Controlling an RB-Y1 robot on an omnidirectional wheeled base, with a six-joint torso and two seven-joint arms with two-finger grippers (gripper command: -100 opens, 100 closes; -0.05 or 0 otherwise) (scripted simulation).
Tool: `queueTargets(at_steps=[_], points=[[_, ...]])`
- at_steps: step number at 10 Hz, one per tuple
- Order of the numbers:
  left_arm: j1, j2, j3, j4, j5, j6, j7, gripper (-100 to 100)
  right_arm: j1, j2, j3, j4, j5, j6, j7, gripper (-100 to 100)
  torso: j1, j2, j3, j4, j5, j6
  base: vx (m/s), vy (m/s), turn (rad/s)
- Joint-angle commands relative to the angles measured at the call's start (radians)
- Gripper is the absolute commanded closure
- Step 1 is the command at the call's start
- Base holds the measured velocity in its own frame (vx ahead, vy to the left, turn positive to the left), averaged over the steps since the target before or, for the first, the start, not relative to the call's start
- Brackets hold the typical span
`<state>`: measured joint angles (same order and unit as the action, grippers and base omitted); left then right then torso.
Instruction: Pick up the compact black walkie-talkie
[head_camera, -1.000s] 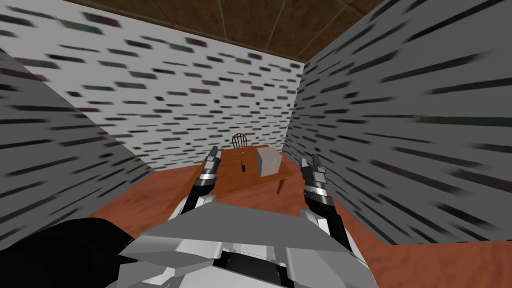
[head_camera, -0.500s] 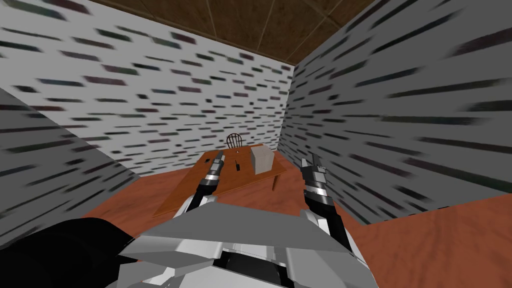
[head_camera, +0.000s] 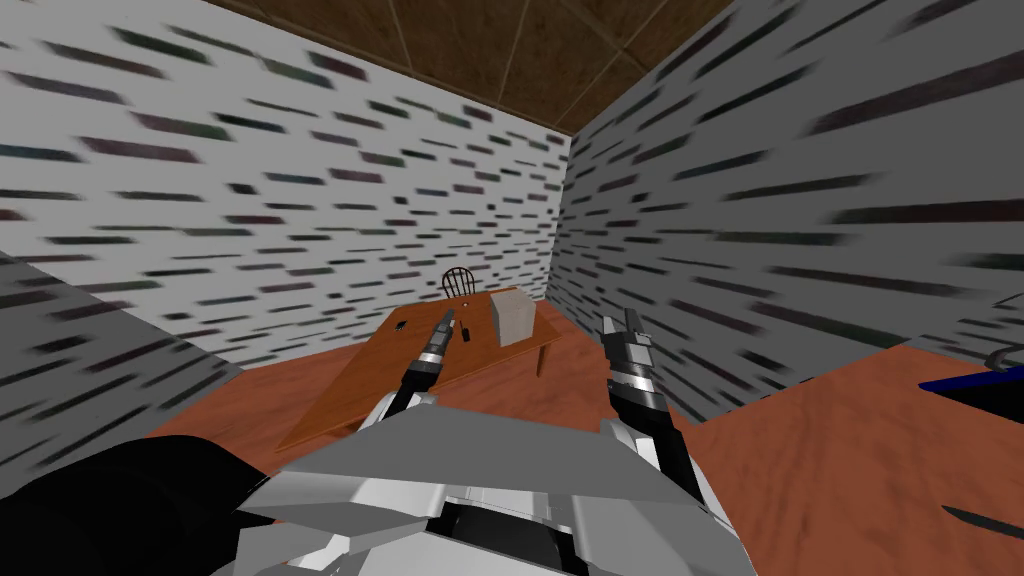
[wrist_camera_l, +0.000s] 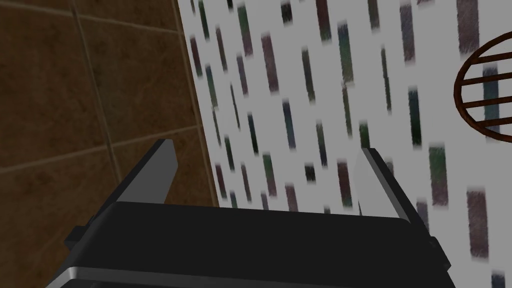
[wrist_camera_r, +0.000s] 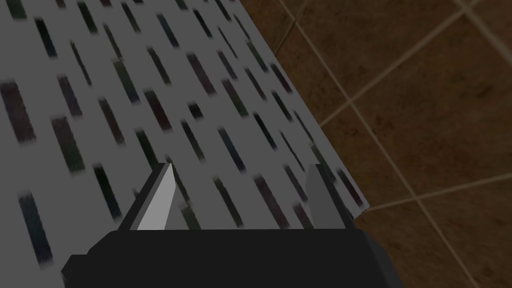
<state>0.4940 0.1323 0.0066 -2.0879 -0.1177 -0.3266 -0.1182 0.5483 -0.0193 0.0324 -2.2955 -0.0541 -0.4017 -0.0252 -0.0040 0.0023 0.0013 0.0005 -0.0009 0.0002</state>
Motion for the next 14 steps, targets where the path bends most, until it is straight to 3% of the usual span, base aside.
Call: queueTargets(at_steps=[1, 4, 14], points=[[-0.009, 0.012, -0.002, 0.05, -0.004, 0.019, -0.002, -100, 0.0, 0.0, 0.0, 0.0, 0.0, 0.0, 0.0, 0, 0.0, 0.0, 0.0, 0.0, 0.0, 0.0, -0.024, -0.097, -0.204], [-0.017, 0.02, -0.003, 0.104, -0.007, 0.036, -0.003, -100, 0.0, 0.0, 0.0, 0.0, 0.0, 0.0, 0.0, 0, 0.0, 0.0, 0.0, 0.0, 0.0, 0.0, -0.021, -0.062, -0.077], [-0.086, 0.078, -0.003, 0.354, -0.033, 0.167, -0.017, -100, 0.0, 0.0, 0.0, 0.0, 0.0, 0.0, 0.0, 0, 0.003, -0.001, -0.001, 0.0, 0.0, -0.001, -0.008, -0.054, -0.098]])
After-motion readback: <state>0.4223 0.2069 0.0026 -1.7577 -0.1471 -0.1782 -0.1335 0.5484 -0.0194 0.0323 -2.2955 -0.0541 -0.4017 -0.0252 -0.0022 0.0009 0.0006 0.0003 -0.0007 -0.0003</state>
